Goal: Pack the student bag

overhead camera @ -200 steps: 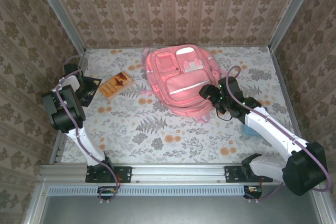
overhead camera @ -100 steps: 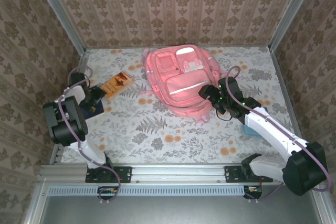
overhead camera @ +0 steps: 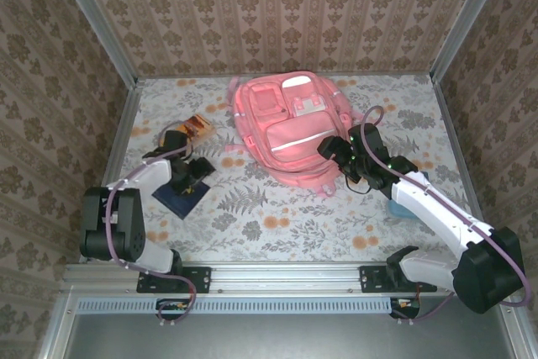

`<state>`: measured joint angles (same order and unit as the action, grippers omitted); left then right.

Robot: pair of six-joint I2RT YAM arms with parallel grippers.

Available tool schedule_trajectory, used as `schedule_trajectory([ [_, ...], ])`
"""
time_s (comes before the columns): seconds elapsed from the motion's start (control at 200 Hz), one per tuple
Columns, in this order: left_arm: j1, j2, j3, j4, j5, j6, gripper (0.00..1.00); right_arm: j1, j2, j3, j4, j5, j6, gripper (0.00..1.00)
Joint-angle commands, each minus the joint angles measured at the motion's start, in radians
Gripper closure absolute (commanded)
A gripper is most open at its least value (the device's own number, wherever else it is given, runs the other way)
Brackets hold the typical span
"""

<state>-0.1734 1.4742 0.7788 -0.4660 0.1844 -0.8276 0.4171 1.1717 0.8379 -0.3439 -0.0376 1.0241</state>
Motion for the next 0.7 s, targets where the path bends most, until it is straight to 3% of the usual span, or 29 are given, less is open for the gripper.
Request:
schedule_trajectory([
  [0.0,-0.102,-0.002,-0.012,-0.078,-0.015,-0.086,0.19,0.010,0.002,-0.005,0.013,-0.015,0.002,0.13],
  [0.23,-0.354,0.039,0.054,-0.067,-0.017,-0.178,0.18,0.028,0.022,-0.005,0.008,-0.003,-0.003,0.14],
  [0.375,-0.449,0.070,0.123,-0.085,0.000,-0.179,0.18,0.045,0.041,0.005,0.005,0.008,-0.008,0.14],
  [0.565,-0.418,0.006,0.193,-0.153,-0.035,-0.088,0.16,0.117,0.130,0.118,-0.074,0.038,-0.106,0.14],
  [0.695,-0.300,-0.075,0.175,-0.189,-0.048,-0.045,0.13,0.204,0.305,0.272,-0.149,-0.003,-0.218,0.16],
])
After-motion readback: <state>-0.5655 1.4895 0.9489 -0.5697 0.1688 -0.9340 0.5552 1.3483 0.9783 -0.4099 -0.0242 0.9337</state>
